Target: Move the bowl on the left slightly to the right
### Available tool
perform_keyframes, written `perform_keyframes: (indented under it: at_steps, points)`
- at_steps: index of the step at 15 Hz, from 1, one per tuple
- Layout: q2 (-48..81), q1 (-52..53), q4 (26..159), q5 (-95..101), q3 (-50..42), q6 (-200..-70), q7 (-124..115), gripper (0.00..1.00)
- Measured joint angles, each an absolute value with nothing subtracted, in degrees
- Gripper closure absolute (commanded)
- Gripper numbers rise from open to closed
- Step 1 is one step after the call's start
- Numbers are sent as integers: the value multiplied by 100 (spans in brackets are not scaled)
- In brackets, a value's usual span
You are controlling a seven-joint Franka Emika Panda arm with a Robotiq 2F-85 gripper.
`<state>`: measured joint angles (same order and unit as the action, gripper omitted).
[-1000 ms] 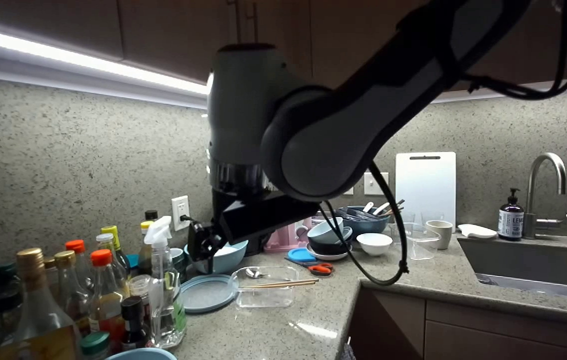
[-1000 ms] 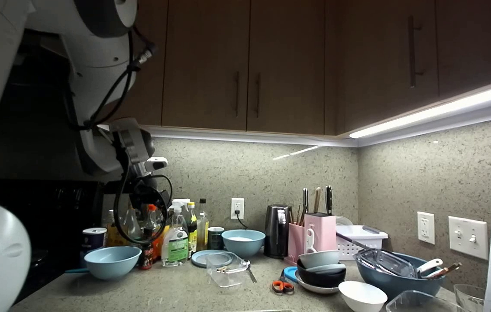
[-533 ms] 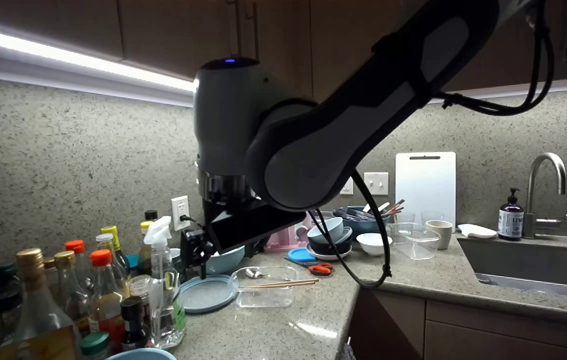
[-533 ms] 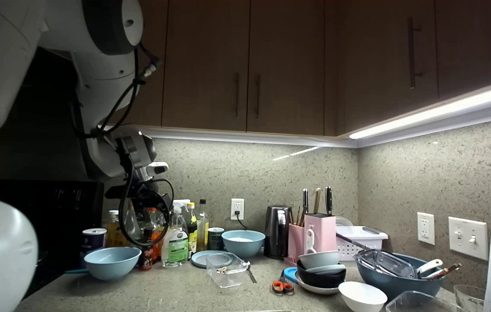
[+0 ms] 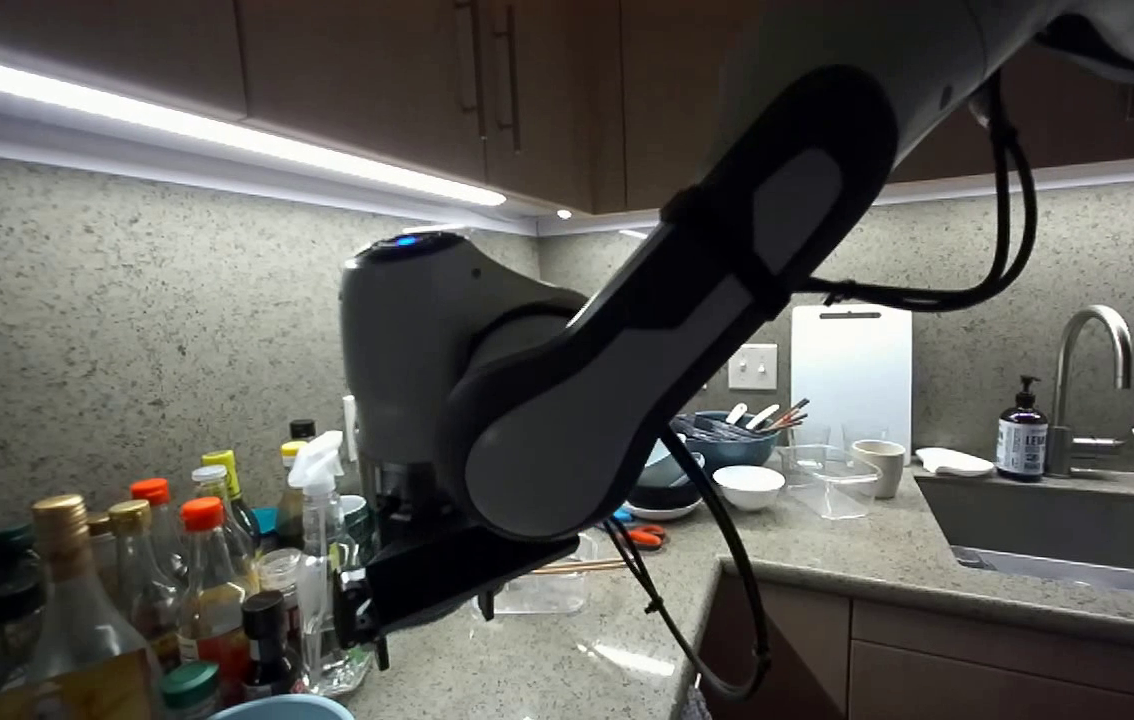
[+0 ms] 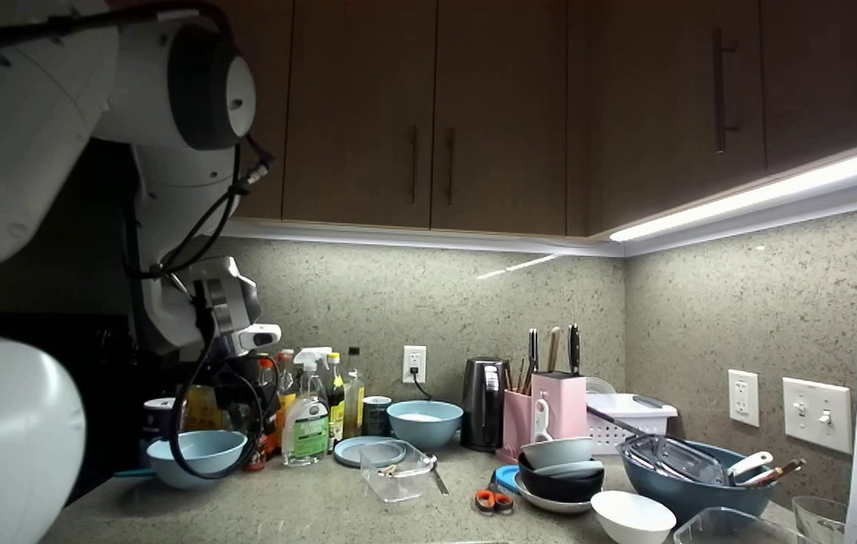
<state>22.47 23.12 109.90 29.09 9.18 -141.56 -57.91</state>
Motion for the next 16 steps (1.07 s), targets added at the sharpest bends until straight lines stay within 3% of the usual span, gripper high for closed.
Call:
perform_keyframes:
  at_steps: [14,15,16]
  points:
    - [2929,3060,10501,2957,596,-14358,-5755,0]
    - [2977,3086,10498,2940,588,-14344,-5755,25]
    - [3042,3089,10496,2915,574,-14334,-5756,26]
